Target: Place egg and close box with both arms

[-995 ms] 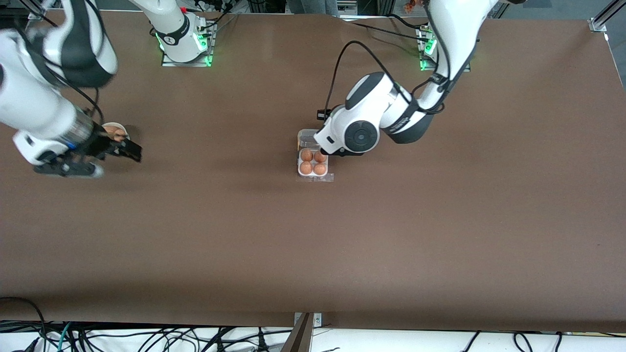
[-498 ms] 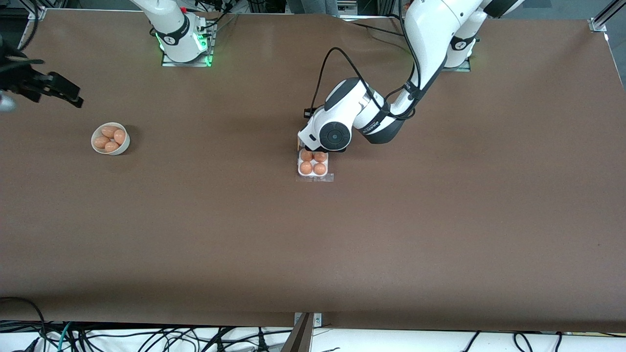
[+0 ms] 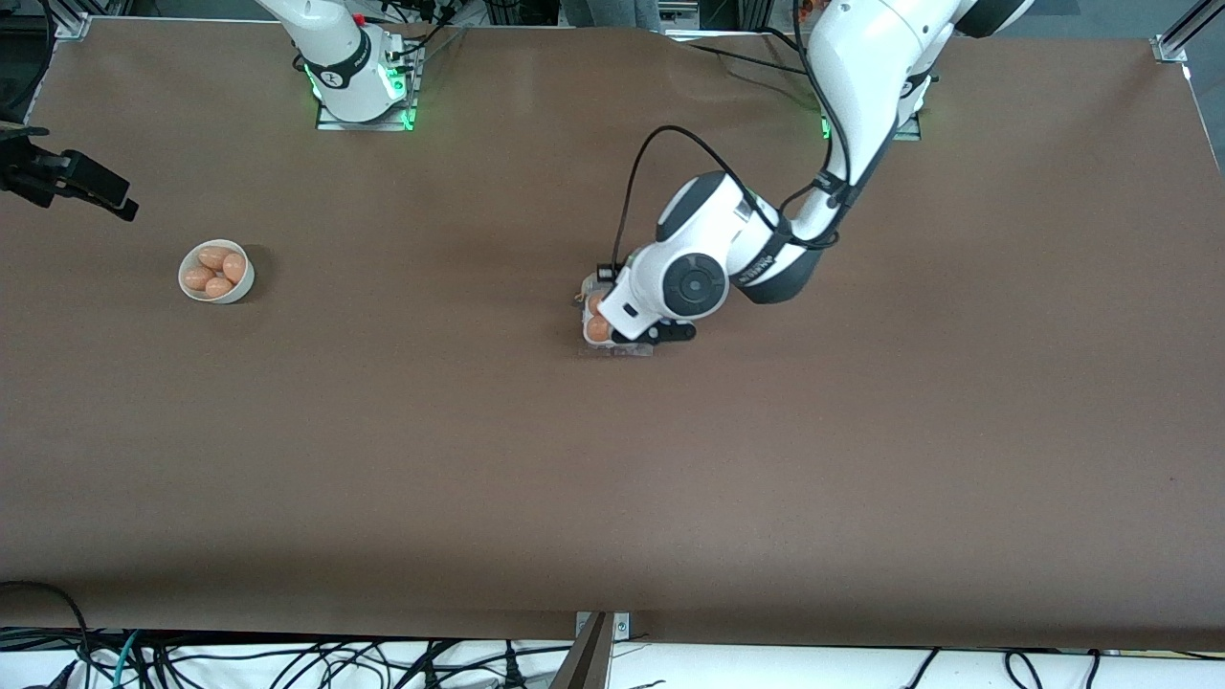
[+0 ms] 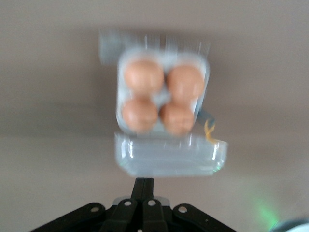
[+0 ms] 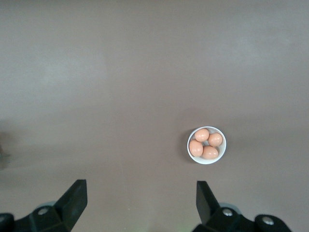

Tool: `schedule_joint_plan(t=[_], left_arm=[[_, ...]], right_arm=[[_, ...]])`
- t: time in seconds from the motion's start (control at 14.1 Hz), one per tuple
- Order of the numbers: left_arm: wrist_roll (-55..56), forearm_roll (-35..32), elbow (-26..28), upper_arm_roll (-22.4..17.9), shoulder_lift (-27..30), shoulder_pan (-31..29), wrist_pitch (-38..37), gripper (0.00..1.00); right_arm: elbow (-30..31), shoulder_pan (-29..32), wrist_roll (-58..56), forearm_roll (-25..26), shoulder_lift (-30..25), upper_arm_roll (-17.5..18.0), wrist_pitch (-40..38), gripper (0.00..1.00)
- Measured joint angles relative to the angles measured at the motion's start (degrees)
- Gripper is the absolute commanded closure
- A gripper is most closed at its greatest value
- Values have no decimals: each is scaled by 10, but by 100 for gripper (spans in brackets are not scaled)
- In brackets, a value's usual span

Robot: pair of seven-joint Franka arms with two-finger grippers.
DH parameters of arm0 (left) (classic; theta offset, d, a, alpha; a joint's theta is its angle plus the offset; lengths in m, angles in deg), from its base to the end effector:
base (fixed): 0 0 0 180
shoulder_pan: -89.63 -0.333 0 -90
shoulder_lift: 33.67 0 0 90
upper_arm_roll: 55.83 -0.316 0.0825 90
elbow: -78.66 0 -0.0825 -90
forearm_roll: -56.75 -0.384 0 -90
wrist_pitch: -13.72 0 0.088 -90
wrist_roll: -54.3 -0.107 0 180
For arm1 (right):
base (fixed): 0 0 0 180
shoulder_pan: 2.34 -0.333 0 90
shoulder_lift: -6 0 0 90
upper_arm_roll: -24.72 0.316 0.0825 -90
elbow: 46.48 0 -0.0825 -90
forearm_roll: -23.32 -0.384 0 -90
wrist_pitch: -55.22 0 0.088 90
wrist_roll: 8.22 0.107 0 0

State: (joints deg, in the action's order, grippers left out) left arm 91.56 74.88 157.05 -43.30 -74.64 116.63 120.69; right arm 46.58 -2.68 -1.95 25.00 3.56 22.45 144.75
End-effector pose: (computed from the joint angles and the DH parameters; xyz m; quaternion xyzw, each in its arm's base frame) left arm 0.5528 -0.4465 0.2934 0.9691 0.0600 -0.2128 0.1089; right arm 0.5394 -0.0218 0.6219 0.9973 -0.0714 -0.0090 0.0142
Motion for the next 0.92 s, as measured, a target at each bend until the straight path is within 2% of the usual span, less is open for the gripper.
schedule_joint_plan(t=[0.07,0.14,0.28,0.36,0.43,0.5,0.64,0.78,0.92], left_arm=[[0,-1,-12,-10,0,-2,5,99],[0,-2,-22,-16,0,-3,8,91],[0,-9,-40,-22,1,-3,5,58],[1,-22,-49,-31,3,-3,3,30],[1,-38,-59,-46,8,-2,-3,12],[1,-58,-71,-64,16,-3,-18,0],[0,-110,-94,-94,44,-12,-50,0],[1,-152,-106,-103,79,-31,-74,0],[1,-162,-109,-104,108,-63,-99,0]], right_arm=[[0,1,0,0,2,3,6,0],[0,2,0,0,4,4,14,0],[0,3,-8,0,7,4,24,0],[0,3,-17,0,8,5,28,0],[0,3,-23,0,9,5,31,0],[-1,4,-25,0,10,5,33,0],[-1,5,-27,0,10,5,40,0],[-1,5,-28,0,12,6,43,0],[-1,5,-29,0,15,7,44,0]])
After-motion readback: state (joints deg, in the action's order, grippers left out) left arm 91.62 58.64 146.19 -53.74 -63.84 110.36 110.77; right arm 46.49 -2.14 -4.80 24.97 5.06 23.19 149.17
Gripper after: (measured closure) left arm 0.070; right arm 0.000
